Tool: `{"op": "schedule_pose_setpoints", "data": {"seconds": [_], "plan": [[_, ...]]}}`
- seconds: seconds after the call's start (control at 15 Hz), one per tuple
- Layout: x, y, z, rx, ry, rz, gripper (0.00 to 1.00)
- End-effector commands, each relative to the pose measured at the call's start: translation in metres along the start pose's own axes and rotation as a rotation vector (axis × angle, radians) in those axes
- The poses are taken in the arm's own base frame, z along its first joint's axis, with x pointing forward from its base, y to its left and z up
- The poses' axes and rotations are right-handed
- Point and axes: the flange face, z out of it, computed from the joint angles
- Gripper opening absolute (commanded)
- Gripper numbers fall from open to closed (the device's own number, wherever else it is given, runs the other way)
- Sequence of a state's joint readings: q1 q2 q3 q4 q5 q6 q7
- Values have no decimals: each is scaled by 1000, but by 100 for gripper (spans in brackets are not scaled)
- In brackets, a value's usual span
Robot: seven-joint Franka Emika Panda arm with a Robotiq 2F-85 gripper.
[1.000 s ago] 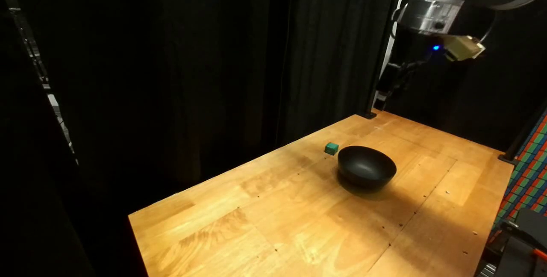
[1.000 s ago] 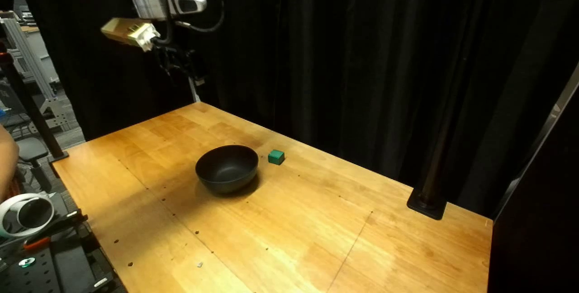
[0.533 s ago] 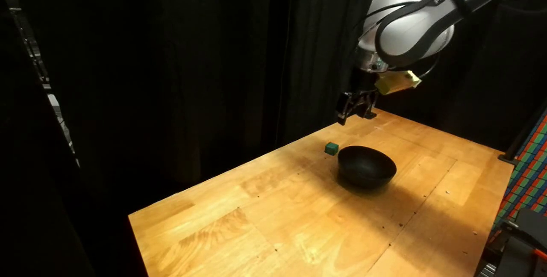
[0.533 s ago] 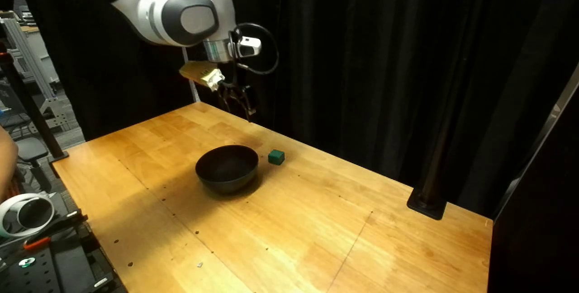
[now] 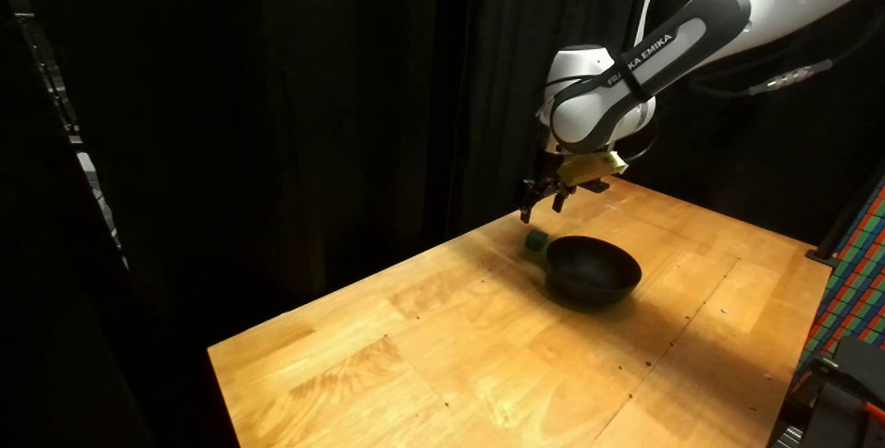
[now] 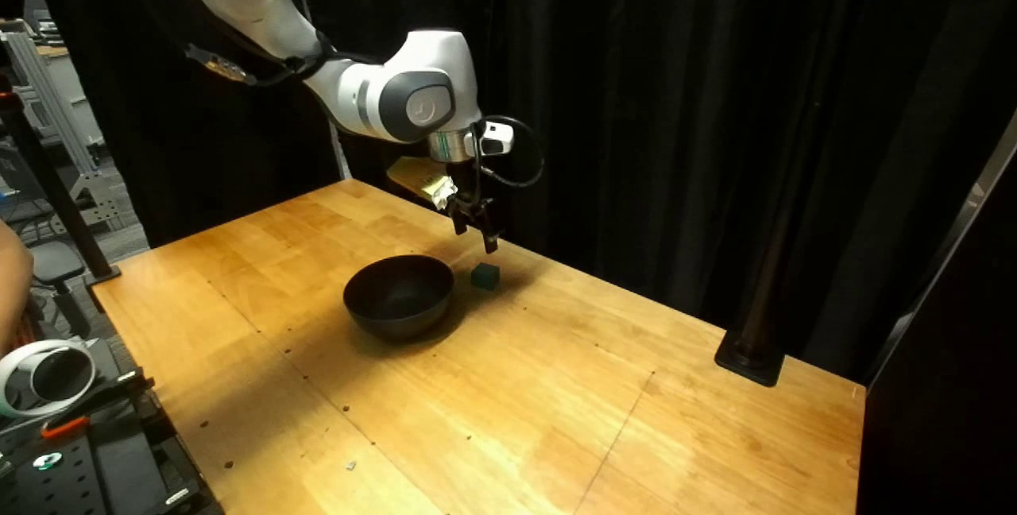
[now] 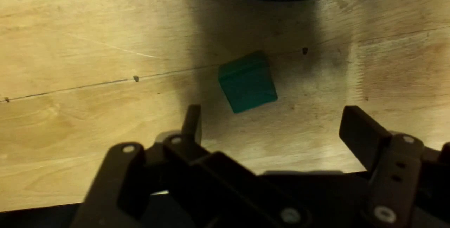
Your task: Put the green block into the black bowl.
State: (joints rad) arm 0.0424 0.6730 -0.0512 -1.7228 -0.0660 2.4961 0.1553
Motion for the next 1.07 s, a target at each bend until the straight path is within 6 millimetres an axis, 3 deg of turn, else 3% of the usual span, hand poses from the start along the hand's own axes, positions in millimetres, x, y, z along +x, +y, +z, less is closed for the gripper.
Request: {"op": "schedule_pose_setpoints", "data": {"seconds": [0.0, 0.27, 0.6, 0.73, 1.0], "plan": [[20, 0, 20, -4, -15, 25, 100], [21, 4, 44, -13, -44, 33, 100], [22, 6, 58, -8, -56, 47, 100], [23, 6, 61, -7, -51, 50, 75], [24, 6, 62, -5, -53, 56, 42]]}}
